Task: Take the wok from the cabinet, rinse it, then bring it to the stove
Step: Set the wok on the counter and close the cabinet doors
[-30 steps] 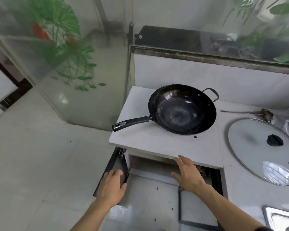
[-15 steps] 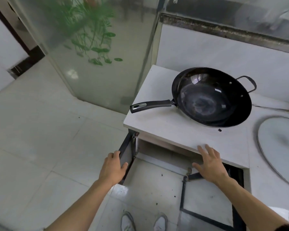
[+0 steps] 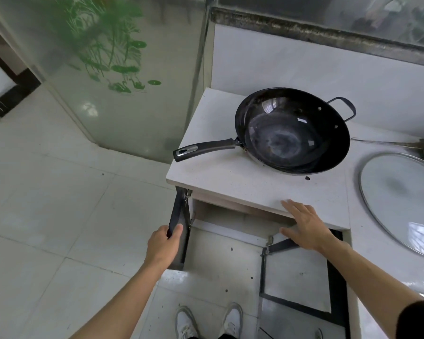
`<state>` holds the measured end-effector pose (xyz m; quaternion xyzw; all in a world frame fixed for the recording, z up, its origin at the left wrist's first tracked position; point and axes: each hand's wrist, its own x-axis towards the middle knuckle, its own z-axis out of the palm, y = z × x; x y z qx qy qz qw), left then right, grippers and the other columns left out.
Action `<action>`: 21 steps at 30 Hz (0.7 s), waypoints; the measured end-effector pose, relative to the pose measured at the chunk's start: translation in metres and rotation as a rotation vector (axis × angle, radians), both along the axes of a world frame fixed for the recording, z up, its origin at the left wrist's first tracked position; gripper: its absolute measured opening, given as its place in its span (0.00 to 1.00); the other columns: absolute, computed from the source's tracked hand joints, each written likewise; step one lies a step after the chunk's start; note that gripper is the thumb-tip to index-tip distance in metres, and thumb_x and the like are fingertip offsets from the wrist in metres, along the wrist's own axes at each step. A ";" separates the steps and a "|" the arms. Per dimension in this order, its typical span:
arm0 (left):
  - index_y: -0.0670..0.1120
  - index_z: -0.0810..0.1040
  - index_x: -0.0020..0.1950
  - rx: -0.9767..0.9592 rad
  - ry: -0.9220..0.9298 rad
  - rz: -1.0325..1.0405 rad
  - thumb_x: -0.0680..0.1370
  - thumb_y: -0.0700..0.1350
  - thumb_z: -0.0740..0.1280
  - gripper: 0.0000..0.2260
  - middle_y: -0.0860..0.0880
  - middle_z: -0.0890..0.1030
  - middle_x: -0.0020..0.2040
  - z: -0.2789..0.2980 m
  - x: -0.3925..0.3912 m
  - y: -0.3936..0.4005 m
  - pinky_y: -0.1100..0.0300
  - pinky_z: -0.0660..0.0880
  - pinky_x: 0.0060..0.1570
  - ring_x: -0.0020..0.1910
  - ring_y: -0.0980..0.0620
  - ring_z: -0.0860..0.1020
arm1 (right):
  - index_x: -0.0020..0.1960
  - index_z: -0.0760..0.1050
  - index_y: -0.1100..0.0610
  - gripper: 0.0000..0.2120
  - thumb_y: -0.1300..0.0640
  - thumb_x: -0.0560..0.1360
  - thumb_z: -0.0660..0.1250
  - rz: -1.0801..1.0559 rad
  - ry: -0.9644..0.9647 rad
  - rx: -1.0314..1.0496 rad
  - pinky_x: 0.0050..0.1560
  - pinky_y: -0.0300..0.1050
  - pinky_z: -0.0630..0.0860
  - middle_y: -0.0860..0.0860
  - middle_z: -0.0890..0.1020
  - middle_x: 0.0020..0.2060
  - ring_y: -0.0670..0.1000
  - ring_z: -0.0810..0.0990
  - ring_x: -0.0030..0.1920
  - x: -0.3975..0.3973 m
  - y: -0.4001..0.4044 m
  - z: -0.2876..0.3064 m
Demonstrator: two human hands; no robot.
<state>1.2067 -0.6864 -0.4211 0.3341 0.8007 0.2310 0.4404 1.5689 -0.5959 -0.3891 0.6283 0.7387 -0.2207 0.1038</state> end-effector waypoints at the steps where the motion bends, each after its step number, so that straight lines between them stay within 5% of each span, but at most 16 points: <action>1: 0.49 0.70 0.42 -0.009 -0.051 0.029 0.79 0.58 0.58 0.14 0.53 0.73 0.40 0.000 0.005 -0.001 0.54 0.70 0.45 0.42 0.51 0.73 | 0.78 0.54 0.49 0.35 0.44 0.76 0.65 -0.006 -0.014 0.024 0.74 0.53 0.59 0.51 0.57 0.77 0.55 0.53 0.76 0.004 -0.001 0.000; 4: 0.53 0.72 0.51 -0.036 -0.192 0.142 0.79 0.60 0.57 0.12 0.54 0.76 0.49 -0.008 0.016 -0.003 0.52 0.70 0.55 0.52 0.51 0.73 | 0.78 0.54 0.46 0.33 0.44 0.78 0.64 -0.082 -0.107 0.050 0.74 0.57 0.59 0.56 0.53 0.78 0.59 0.49 0.76 0.008 -0.008 -0.001; 8: 0.51 0.72 0.59 -0.107 -0.381 0.270 0.74 0.65 0.57 0.22 0.51 0.77 0.60 -0.023 0.018 0.000 0.46 0.71 0.63 0.58 0.48 0.75 | 0.79 0.45 0.46 0.37 0.45 0.78 0.63 -0.076 -0.122 -0.021 0.76 0.55 0.54 0.56 0.46 0.79 0.60 0.44 0.78 0.003 -0.016 -0.005; 13: 0.48 0.75 0.56 -0.144 -0.594 0.351 0.80 0.55 0.59 0.13 0.43 0.80 0.51 -0.008 0.023 0.002 0.52 0.75 0.52 0.50 0.46 0.79 | 0.79 0.46 0.47 0.36 0.42 0.78 0.61 -0.015 -0.184 -0.031 0.75 0.54 0.55 0.58 0.50 0.78 0.60 0.49 0.78 0.002 -0.006 0.003; 18: 0.36 0.67 0.70 -0.208 -0.877 0.441 0.78 0.62 0.59 0.32 0.36 0.72 0.66 0.000 0.031 0.008 0.45 0.66 0.68 0.65 0.39 0.72 | 0.78 0.48 0.47 0.34 0.45 0.78 0.61 0.016 -0.233 -0.065 0.73 0.55 0.62 0.57 0.56 0.75 0.62 0.54 0.75 0.002 0.001 0.008; 21: 0.35 0.63 0.72 -0.216 -1.033 0.540 0.78 0.63 0.59 0.36 0.36 0.67 0.71 0.004 0.048 0.019 0.45 0.63 0.71 0.70 0.39 0.67 | 0.79 0.48 0.46 0.34 0.48 0.78 0.61 -0.005 -0.202 -0.094 0.72 0.54 0.62 0.55 0.54 0.76 0.62 0.52 0.75 0.003 0.001 0.012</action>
